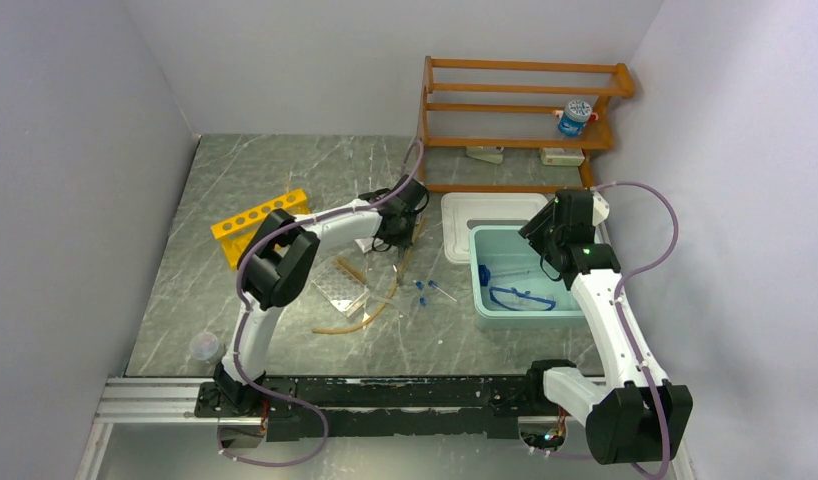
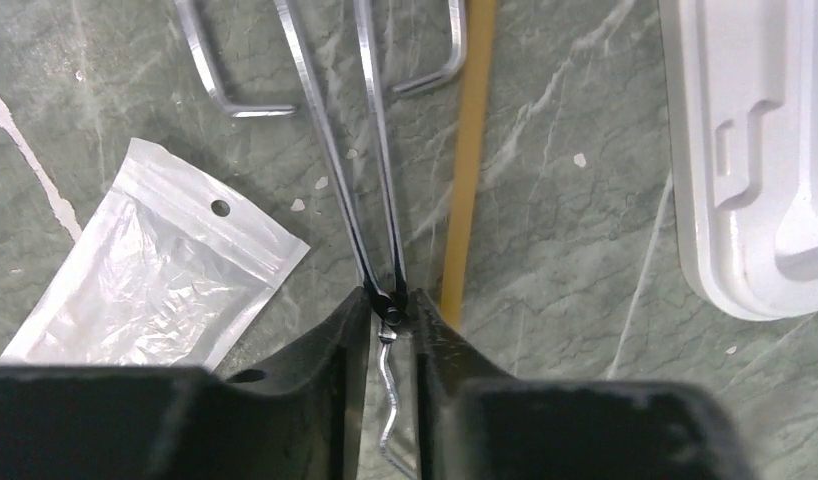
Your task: Organize the chemistry lab equipment
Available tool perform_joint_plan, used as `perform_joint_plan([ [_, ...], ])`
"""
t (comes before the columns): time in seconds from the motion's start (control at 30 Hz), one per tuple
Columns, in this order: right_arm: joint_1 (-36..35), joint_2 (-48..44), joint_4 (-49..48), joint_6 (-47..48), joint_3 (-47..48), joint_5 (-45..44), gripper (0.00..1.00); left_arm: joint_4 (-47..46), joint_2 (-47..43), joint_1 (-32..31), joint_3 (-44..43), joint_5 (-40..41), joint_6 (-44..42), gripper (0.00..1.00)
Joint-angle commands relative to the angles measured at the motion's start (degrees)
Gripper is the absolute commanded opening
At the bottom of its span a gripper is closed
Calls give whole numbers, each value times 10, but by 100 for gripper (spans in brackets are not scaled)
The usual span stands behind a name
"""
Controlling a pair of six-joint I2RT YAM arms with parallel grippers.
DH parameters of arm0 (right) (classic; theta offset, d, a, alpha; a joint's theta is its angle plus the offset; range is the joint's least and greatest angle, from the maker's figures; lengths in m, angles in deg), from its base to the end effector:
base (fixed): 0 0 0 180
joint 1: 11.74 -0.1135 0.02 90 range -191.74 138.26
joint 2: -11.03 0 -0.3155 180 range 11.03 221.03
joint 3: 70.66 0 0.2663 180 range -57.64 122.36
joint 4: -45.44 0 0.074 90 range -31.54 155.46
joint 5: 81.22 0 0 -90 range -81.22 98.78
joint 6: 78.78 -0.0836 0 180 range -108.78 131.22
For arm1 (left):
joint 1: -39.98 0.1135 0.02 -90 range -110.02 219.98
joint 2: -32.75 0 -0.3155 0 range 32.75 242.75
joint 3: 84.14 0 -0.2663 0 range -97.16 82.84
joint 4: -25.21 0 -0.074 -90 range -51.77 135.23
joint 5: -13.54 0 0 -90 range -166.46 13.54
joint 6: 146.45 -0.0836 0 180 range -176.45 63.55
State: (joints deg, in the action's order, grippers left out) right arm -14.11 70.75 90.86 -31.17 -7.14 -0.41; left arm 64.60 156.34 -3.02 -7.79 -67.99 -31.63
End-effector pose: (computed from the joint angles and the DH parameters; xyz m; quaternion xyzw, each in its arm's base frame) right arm 0.2440 -0.0033 0.2996 0.3420 0.8431 0.0879 0.4055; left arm 0.3922 -0.3489 0.1507 0.1327 0.9528 -0.0880 0.2586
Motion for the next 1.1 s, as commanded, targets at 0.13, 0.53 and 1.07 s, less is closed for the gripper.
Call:
perform_joint_plan([
  [0.13,-6,1,-22,9,12,13,54,26,14,-8,24,-5,-29,5],
  [0.53,-15,41,-129,52,16,216,57,-91,-163,-1,85,24,-38,5],
  [1.07,-169,115,-142,-13,57,145,62,-31,-110,26,71,-103,-146,47],
])
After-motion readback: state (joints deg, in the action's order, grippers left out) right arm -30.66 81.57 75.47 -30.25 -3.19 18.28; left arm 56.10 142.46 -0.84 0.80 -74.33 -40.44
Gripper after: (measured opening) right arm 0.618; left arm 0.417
